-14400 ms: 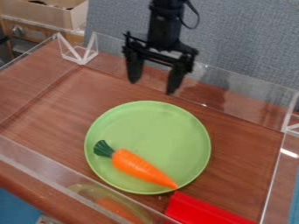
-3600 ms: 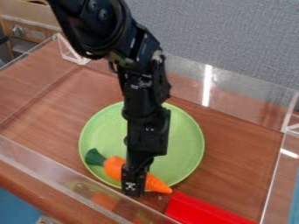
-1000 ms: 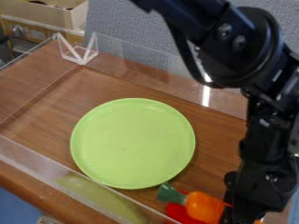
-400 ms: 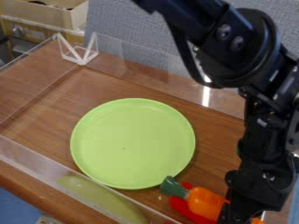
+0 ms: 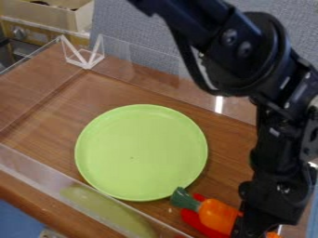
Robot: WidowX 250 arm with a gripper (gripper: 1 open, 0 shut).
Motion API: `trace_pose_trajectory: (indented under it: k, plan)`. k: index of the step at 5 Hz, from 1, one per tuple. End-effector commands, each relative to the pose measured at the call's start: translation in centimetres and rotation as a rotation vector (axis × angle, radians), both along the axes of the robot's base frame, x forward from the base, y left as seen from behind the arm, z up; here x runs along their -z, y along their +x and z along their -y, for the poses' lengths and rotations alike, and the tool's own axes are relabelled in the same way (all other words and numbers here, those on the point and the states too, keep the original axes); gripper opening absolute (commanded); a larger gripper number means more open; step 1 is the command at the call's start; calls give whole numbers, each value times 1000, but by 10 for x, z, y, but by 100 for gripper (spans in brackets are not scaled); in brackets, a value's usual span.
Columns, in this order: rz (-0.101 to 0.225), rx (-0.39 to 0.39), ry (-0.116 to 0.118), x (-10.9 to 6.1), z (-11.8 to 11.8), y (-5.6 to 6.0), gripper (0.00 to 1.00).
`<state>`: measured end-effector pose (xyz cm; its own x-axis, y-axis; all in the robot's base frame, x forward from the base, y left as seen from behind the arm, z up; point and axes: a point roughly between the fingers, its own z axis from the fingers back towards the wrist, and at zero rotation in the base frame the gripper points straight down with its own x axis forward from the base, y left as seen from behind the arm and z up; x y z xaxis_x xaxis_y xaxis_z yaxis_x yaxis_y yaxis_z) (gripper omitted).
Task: Move the carrot from the green plate to the table
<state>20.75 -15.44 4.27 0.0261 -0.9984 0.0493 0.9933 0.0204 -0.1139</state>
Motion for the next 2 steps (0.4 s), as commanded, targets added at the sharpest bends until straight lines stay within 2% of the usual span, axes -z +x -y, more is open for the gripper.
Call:
trace_pose_trajectory:
  k: [1, 2]
  plan:
    - [-5, -2, 2, 8, -7, 0, 0]
    - [-7, -11, 4, 16, -7, -2, 0]
